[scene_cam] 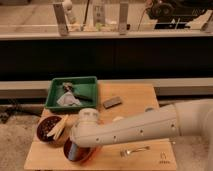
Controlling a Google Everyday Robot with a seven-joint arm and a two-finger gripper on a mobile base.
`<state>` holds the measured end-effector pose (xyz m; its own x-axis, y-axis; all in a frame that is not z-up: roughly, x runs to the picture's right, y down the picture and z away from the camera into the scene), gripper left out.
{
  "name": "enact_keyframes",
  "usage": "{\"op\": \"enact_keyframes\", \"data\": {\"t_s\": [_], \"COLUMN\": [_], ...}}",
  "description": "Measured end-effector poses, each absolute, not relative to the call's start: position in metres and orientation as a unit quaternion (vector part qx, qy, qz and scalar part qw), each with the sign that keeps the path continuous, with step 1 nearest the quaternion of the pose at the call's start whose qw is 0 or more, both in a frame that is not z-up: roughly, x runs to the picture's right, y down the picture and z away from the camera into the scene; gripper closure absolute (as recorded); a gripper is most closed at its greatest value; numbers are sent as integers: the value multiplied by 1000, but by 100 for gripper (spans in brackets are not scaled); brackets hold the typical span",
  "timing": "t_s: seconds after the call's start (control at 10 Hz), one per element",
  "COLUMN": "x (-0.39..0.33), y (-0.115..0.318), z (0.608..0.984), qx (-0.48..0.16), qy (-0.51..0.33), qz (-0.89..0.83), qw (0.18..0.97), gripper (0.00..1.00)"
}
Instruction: Wipe red bowl with sponge
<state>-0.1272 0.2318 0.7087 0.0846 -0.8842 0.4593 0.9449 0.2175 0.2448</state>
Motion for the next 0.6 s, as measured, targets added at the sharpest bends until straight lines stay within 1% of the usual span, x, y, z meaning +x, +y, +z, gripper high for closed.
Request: {"op": "enact_keyframes", "data": {"t_s": [0.3, 0.6], "x": [-88, -80], "y": [231, 206], "z": [720, 729], "qx": [-76, -72], "qy": [-247, -229], "qz": [-599, -586], "qw": [758, 774], "gripper": [73, 73]}}
